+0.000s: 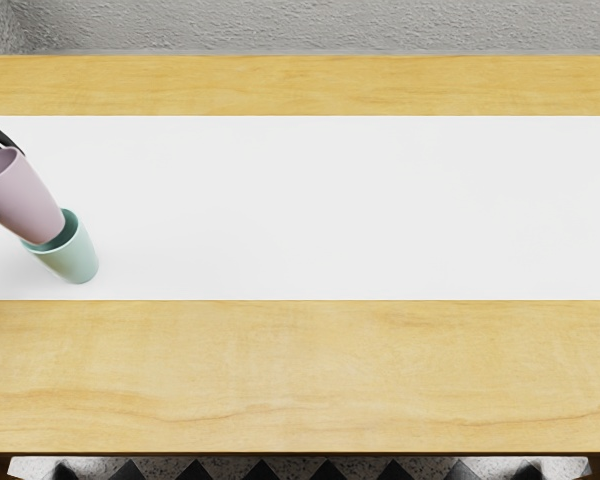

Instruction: Pick up cup and place in cup with left hand

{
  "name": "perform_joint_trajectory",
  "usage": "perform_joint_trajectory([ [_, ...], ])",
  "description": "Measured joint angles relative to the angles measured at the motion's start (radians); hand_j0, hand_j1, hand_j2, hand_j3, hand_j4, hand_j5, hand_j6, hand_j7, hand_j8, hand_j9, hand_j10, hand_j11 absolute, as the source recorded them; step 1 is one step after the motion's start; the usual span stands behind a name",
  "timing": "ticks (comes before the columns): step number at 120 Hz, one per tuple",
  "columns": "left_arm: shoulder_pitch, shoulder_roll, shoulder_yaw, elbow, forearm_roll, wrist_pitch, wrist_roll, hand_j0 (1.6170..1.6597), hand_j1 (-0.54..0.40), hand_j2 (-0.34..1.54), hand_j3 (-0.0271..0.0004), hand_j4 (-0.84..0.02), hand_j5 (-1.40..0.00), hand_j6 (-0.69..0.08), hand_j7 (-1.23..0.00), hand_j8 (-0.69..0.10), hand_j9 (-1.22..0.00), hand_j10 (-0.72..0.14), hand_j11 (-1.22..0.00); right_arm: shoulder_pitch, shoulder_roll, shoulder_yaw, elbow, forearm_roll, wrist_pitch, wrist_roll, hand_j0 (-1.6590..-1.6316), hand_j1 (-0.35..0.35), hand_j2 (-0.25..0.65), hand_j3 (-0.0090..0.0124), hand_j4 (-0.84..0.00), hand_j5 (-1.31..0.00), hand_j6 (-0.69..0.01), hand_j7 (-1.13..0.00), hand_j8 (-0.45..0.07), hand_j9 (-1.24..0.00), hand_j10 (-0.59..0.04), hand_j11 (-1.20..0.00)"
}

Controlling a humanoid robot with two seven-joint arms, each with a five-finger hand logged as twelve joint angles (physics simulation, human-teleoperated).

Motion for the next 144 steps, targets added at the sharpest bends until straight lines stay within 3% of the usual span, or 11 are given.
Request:
perform_joint_trajectory([
  [59,0.033,-0.012,0.001,0.004,0.002,0.006,-0.002,1.6529,-0.178,0.14,0.0,-0.281,-0.75,-0.205,-0.76,-0.313,-0.73,-0.521,-0.73,0.0,0.0,0.0,0.0,0.0,0.0,0.0,-1.6581,-0.329,-0.003,0.0,-0.017,-0.02,-0.018,-0.02,-0.018,-0.02,-0.017,-0.02],
  [83,0.042,0.0,0.002,0.006,0.005,0.009,-0.001,1.6533,-0.149,0.13,0.0,-0.31,-0.73,-0.24,-0.73,-0.352,-0.7,-0.506,-0.7,0.0,0.0,0.0,0.0,0.0,0.0,0.0,-1.6581,-0.329,-0.003,0.0,-0.017,-0.02,-0.018,-0.02,-0.017,-0.02,-0.017,-0.02],
  [110,0.055,0.0,0.004,0.013,0.01,0.03,0.0,1.6551,-0.192,0.25,0.0,-0.312,-0.67,-0.248,-0.68,-0.356,-0.66,-0.482,-0.66,0.0,0.0,0.0,0.0,0.0,0.0,0.0,-1.6581,-0.329,-0.003,0.0,-0.017,-0.02,-0.018,-0.02,-0.017,-0.02,-0.017,-0.02],
  [122,0.055,-0.001,0.003,0.015,0.011,0.052,-0.001,1.656,-0.13,0.18,0.0,-0.337,-0.58,-0.286,-0.59,-0.355,-0.58,-0.43,-0.57,0.0,0.0,0.0,0.0,0.0,0.0,0.0,-1.6581,-0.329,-0.003,0.0,-0.017,-0.02,-0.018,-0.02,-0.017,-0.02,-0.017,-0.02],
  [144,0.055,-0.003,0.003,0.017,0.005,0.092,-0.003,1.6572,0.033,0.1,0.0,-0.246,-0.37,-0.226,-0.38,-0.254,-0.37,-0.284,-0.37,0.0,0.0,0.0,0.0,0.0,0.0,0.0,-1.6581,-0.329,-0.003,0.0,-0.017,-0.02,-0.018,-0.02,-0.017,-0.02,-0.017,-0.02],
])
